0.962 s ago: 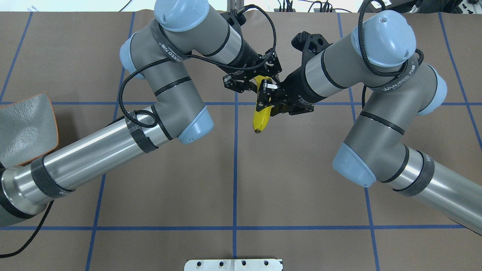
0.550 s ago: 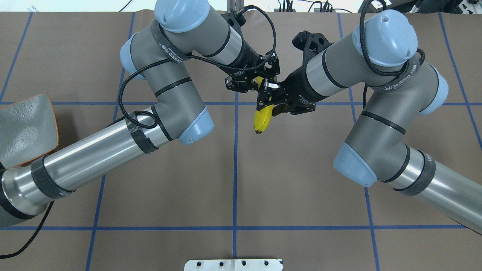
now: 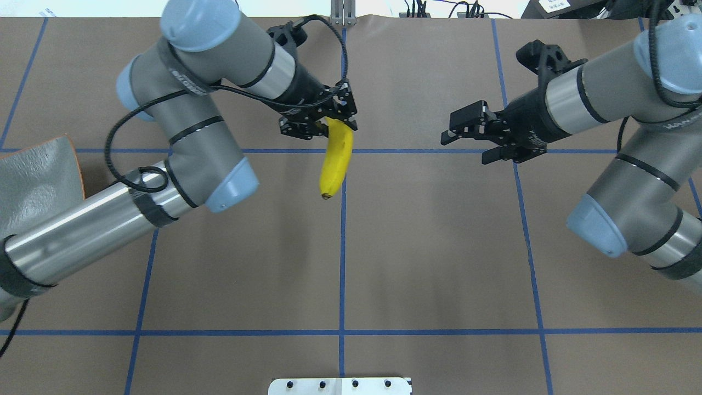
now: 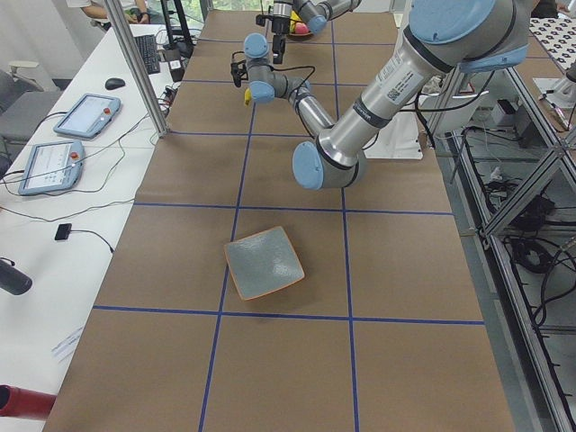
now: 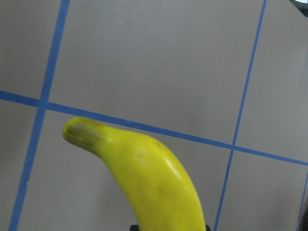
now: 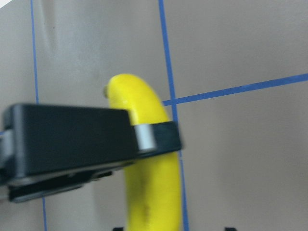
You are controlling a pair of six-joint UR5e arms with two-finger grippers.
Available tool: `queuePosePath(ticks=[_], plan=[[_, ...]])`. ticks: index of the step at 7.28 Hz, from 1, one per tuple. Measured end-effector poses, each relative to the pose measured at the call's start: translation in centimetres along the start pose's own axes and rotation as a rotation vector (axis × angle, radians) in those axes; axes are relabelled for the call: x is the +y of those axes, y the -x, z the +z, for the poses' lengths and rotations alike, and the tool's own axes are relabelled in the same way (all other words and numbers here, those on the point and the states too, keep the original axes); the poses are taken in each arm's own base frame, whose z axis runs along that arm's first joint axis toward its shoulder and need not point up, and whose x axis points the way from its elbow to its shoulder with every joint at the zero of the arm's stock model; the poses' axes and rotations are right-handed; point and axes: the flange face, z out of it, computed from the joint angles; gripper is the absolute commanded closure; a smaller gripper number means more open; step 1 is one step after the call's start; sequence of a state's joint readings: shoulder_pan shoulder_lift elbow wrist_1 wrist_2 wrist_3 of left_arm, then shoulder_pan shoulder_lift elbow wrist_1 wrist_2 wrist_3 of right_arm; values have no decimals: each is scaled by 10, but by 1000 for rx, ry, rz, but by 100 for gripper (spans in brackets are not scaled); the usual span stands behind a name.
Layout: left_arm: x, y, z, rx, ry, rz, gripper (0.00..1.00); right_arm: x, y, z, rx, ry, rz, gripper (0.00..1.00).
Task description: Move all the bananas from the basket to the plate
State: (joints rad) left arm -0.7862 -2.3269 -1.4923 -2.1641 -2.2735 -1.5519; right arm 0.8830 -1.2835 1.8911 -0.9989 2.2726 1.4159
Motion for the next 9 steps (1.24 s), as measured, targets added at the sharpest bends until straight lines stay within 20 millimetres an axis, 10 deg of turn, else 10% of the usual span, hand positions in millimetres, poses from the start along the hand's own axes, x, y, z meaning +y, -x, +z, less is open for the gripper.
queuePosePath(ticks=[2,5,7,9], plan=[[-46,121,-73,-70,-44,60,100,-18,-54,-17,46,-48,16,0],[-86,323,-150,-279,-106,214,100,-33,-84,-17,90,-81,33,0],[-93,411,-179,-486,-152,284,100,-38,-92,-13,108,-100,42,0],[-92,458,-185,-665,-141,334,100,-40,-96,-9,119,-108,47,0]])
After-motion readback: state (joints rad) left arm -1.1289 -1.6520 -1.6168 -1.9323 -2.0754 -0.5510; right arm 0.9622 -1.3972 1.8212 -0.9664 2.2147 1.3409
